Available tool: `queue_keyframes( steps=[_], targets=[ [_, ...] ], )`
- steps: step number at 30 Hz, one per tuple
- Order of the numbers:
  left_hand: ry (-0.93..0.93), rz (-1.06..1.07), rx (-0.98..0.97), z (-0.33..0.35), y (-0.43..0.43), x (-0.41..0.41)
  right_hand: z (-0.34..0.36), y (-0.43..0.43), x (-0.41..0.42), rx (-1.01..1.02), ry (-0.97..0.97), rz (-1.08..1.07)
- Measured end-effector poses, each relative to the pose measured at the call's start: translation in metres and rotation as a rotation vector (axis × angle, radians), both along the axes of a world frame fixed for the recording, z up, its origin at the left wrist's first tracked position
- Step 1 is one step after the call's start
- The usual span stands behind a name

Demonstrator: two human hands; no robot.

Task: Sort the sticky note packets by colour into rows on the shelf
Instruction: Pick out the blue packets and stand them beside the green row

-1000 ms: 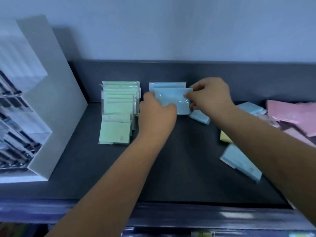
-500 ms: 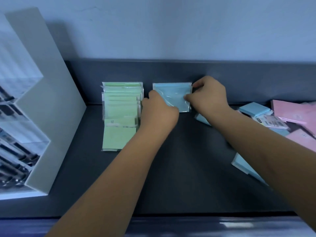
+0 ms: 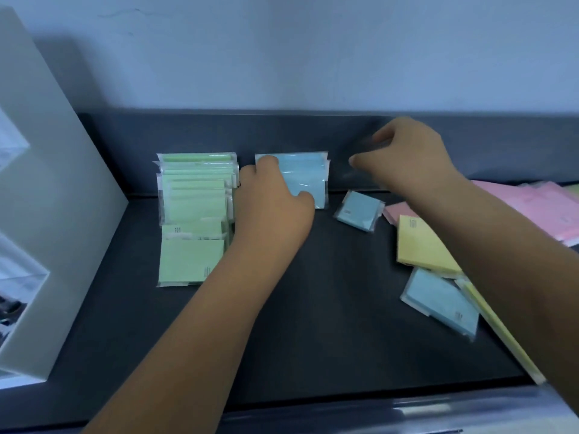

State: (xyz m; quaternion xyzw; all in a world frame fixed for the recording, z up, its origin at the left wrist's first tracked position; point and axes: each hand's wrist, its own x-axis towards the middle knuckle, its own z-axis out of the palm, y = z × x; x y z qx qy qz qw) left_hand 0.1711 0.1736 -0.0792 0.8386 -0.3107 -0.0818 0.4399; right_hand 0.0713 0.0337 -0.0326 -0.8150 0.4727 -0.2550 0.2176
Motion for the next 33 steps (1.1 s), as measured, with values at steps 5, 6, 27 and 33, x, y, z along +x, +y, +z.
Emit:
queue_keyframes(
  steps=[5,6,27,33],
  targets=[
    [-0.081,-0.148,0.031,0.011,0.014,-0.015,0.021,-0.009,-0.064,0.170,-0.198,-0.008],
    [-0.114,-0.183,0.043,0.014,0.018,-0.021,0.024,-0.009,-0.082,0.185,-0.221,-0.002],
    [-0.048,-0.365,-0.062,0.001,-0.027,-0.213,-0.064,-0.085,-0.373,0.420,-0.431,-0.023],
    [-0.118,-0.219,-0.067,-0.009,-0.087,-0.273,-0.035,-0.109,-0.408,0.296,-0.268,0.113]
  ],
)
